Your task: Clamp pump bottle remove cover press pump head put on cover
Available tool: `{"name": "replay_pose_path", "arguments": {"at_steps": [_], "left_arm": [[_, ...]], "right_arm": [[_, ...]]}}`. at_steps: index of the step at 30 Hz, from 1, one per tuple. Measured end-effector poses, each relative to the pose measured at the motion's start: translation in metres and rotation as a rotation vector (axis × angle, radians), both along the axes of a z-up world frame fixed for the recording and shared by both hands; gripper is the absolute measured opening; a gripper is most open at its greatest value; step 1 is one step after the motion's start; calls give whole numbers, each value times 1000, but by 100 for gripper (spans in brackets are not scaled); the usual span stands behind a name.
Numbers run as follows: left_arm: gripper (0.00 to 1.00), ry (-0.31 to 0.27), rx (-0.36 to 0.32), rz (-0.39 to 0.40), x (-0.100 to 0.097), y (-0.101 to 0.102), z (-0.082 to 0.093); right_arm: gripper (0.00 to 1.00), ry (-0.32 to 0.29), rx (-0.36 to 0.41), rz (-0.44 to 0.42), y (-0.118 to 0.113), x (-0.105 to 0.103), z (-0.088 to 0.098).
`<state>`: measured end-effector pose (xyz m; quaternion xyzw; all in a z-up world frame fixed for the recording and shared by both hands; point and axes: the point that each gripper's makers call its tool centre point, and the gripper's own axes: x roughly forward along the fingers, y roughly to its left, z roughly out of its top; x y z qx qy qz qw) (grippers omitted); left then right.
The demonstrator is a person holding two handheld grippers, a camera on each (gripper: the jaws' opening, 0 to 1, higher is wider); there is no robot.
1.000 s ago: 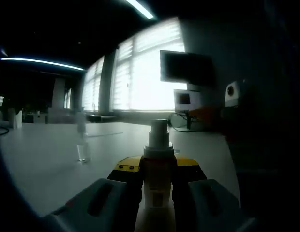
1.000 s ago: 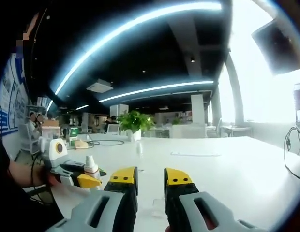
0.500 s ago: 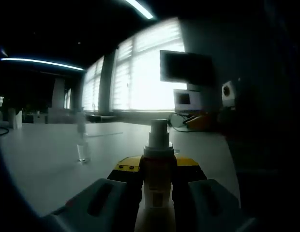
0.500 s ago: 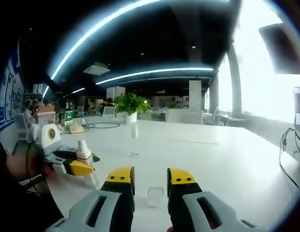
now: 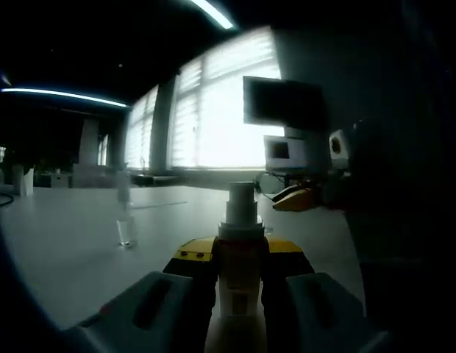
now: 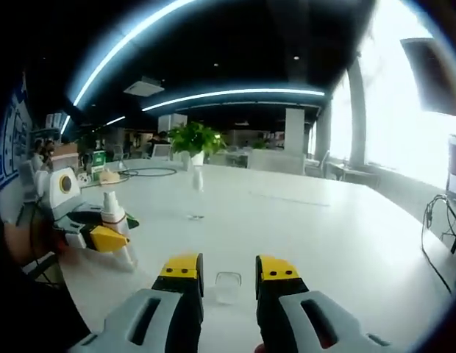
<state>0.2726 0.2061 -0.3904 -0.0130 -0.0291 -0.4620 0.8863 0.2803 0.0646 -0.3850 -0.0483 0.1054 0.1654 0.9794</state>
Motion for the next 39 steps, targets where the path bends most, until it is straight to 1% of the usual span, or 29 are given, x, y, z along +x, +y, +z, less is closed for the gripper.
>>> {"name": "replay_pose_path", "arguments": {"at_steps": [8, 10, 11, 12, 15, 18, 23, 29, 35, 39], "left_arm": [[14, 0, 0, 0, 0, 0, 0], [14, 0, 0, 0, 1, 1, 0], [14, 0, 0, 0, 1, 1, 0], [14, 0, 0, 1, 1, 1, 0], [14, 0, 0, 0, 0, 0, 0], [14, 0, 0, 0, 1, 1, 0], [14, 0, 0, 1, 1, 1, -1], [14, 0, 0, 1, 1, 1, 0], [14, 0, 0, 1, -1, 0, 1], [14, 0, 1, 1, 0, 0, 0]], "right_arm": [[23, 26, 16, -15, -1, 2, -22], [23, -42, 25, -20, -1, 5, -15], [23, -47, 45, -29, -2, 4, -16], [23, -39, 60, -38, -3, 4, -18], [23, -31, 55, -49, -5, 4, -28], [23, -15, 72, -57, -7, 6, -34], [23, -10, 77, -61, -7, 7, -36], [23, -16, 63, -51, -3, 7, -40], [21, -3, 56, -67, -3, 10, -47], [21, -3, 40, -67, 1, 10, -47]]}}
